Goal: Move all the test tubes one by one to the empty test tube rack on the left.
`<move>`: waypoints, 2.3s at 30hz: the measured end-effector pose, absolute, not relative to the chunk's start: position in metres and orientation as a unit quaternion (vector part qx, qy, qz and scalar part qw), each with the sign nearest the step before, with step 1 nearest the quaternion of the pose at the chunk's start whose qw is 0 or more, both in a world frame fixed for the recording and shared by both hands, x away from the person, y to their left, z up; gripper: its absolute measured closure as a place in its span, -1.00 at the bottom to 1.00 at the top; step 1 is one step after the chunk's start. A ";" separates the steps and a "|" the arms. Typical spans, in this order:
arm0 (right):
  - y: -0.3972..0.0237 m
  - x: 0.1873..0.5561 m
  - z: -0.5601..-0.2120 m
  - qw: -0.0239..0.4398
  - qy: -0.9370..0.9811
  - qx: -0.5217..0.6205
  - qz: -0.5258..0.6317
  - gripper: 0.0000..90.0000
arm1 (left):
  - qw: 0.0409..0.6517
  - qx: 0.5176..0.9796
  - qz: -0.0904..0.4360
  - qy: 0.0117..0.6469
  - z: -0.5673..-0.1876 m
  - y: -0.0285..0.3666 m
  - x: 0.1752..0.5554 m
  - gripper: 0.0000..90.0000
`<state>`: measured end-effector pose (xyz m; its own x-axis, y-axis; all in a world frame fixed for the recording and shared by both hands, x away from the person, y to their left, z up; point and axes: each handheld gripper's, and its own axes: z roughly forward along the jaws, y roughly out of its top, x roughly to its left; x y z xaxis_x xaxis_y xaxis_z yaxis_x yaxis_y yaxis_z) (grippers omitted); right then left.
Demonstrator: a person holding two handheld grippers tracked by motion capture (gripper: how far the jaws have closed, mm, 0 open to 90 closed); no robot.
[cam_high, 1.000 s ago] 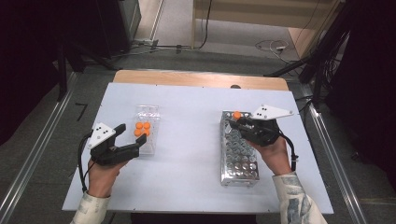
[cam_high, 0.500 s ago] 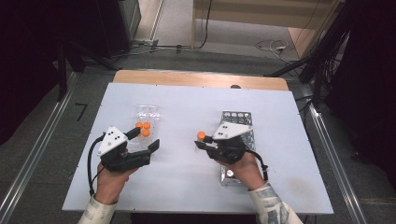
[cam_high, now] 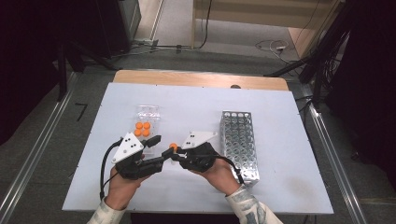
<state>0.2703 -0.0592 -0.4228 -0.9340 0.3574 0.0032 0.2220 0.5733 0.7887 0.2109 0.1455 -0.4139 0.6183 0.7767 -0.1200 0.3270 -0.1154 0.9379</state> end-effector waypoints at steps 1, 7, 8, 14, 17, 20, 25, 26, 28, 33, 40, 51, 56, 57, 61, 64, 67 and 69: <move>-0.057 0.270 -0.423 0.077 0.884 0.163 0.431 0.60 | 0.542 0.718 0.205 0.384 -0.415 0.145 0.211 -0.06; -0.049 0.270 -0.424 0.073 0.885 0.157 0.432 0.60 | 0.539 0.726 0.201 0.377 -0.418 0.141 0.212 0.03; -0.049 0.268 -0.424 0.072 0.886 0.159 0.431 0.60 | 0.538 0.726 0.202 0.377 -0.418 0.141 0.212 0.04; -0.046 0.267 -0.421 0.072 0.885 0.154 0.434 0.60 | 0.538 0.727 0.201 0.376 -0.421 0.142 0.213 0.32; -0.046 0.267 -0.422 0.071 0.885 0.154 0.434 0.60 | 0.537 0.728 0.202 0.374 -0.421 0.143 0.213 0.39; -0.046 0.267 -0.422 0.069 0.885 0.157 0.434 0.60 | 0.538 0.728 0.203 0.372 -0.421 0.142 0.212 0.53; -0.046 0.268 -0.422 0.067 0.884 0.159 0.434 0.60 | 0.537 0.729 0.203 0.373 -0.421 0.142 0.212 0.56; -0.046 0.268 -0.422 0.068 0.884 0.158 0.434 0.59 | 0.537 0.729 0.204 0.373 -0.421 0.142 0.212 0.56; -0.047 0.268 -0.422 0.069 0.884 0.156 0.436 0.59 | 0.537 0.729 0.205 0.371 -0.420 0.142 0.212 0.56; -0.050 0.267 -0.421 0.064 0.883 0.159 0.436 0.38 | 0.543 0.725 0.204 0.372 -0.417 0.146 0.211 0.56; -0.064 0.266 -0.421 0.070 0.882 0.178 0.432 -0.33 | 0.545 0.716 0.209 0.384 -0.411 0.157 0.212 0.56; -0.110 0.262 -0.416 0.087 0.863 0.221 0.447 -0.45 | 0.550 0.695 0.222 0.407 -0.396 0.184 0.210 0.56; -0.129 0.259 -0.415 0.095 0.852 0.232 0.459 -0.47 | 0.547 0.685 0.236 0.420 -0.391 0.199 0.211 0.56; -0.132 0.259 -0.415 0.098 0.851 0.236 0.458 -0.47 | 0.547 0.680 0.241 0.425 -0.390 0.203 0.211 0.56; -0.147 0.259 -0.414 0.109 0.848 0.248 0.456 -0.48 | 0.549 0.665 0.253 0.438 -0.389 0.217 0.212 0.56; -0.158 0.261 -0.416 0.113 0.844 0.262 0.455 -0.48 | 0.542 0.659 0.266 0.449 -0.388 0.227 0.213 0.56; -0.168 0.263 -0.415 0.117 0.838 0.274 0.457 -0.48 | 0.538 0.650 0.279 0.459 -0.387 0.235 0.215 0.56; -0.174 0.263 -0.413 0.120 0.834 0.279 0.460 -0.48 | 0.534 0.646 0.286 0.465 -0.387 0.240 0.216 0.56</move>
<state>0.2635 -0.1738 -0.4132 -0.8152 0.5764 0.0566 0.3557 0.4210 0.8344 0.2156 0.2399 -0.3870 0.4049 0.9054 -0.1276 0.2949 0.0028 0.9555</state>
